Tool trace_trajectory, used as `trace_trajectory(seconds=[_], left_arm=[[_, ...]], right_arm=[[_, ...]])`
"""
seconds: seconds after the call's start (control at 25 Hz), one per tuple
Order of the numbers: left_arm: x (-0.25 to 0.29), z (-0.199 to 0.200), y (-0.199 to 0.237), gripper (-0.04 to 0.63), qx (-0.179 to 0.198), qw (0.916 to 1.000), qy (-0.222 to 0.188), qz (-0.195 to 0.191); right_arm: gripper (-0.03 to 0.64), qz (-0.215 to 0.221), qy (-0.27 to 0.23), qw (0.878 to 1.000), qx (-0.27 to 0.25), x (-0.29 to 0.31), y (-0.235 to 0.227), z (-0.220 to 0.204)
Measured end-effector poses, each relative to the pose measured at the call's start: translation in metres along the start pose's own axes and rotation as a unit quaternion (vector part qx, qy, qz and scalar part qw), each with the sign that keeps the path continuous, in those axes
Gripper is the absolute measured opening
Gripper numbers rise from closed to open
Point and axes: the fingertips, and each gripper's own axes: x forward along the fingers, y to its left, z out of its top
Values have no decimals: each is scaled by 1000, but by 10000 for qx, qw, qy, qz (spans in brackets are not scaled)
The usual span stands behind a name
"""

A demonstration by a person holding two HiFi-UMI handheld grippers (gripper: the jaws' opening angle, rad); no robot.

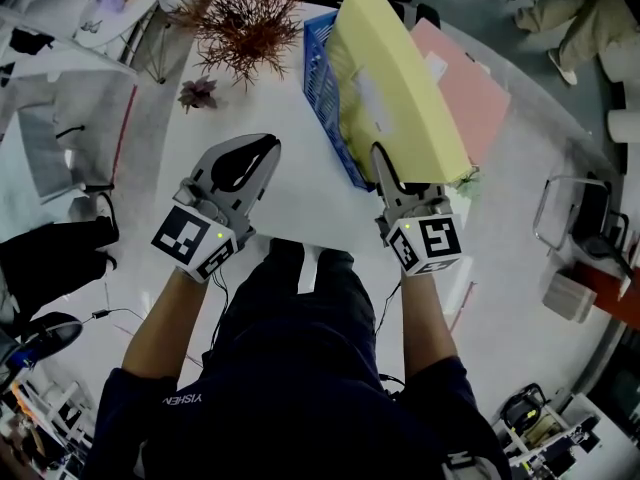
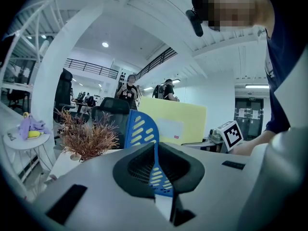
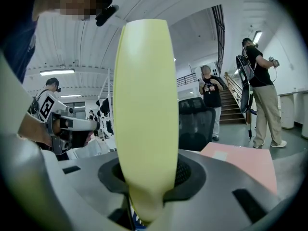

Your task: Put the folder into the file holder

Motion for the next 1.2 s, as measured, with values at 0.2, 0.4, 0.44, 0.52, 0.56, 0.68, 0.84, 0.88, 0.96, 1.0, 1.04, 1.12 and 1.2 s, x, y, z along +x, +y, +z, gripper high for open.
trace_trajectory(seconds=[0.2,0.4,0.44,0.52,0.56,0.68,0.84,0.88,0.96,1.0,1.04,1.12,1.2], left_arm=[[1,-3,-1,48,-15,10000,27,5],[1,-5,-3,48,-27,10000,33,-4],[1,-6,-3,48,-32,10000,37,-6],[0,-7,-4,48,-40,10000,40,-4],[0,-7,-5,48,-43,10000,38,-1],[-1,-9,-6,48,-58,10000,43,9],[-2,-10,-7,48,-78,10000,56,13],[-3,-11,-8,48,-83,9999,55,13],[-4,-11,-8,48,-91,9999,41,18],[-4,-12,-8,48,-94,9999,36,22],[-5,-12,-8,48,-97,9999,32,26],[-4,-12,-8,48,-102,9999,30,25],[-4,-13,-9,48,-106,9999,33,16]], right_arm=[[146,-16,56,10000,-53,0,1,-6],[147,-45,117,9999,-40,2,2,-15],[147,-49,123,9999,-36,2,2,-16],[147,-52,134,9999,-26,3,1,-18],[149,-50,140,9999,-21,3,1,-19],[149,-42,167,9999,-13,3,0,-22],[150,-60,217,9997,-11,5,0,-28],[150,-64,226,9997,-14,5,0,-29],[152,-64,227,9997,-20,5,1,-30],[152,-60,224,9997,-20,5,1,-31],[153,-54,223,9997,-17,6,1,-31],[155,-44,230,9997,-15,5,1,-32],[158,-35,233,9997,-14,5,1,-33]])
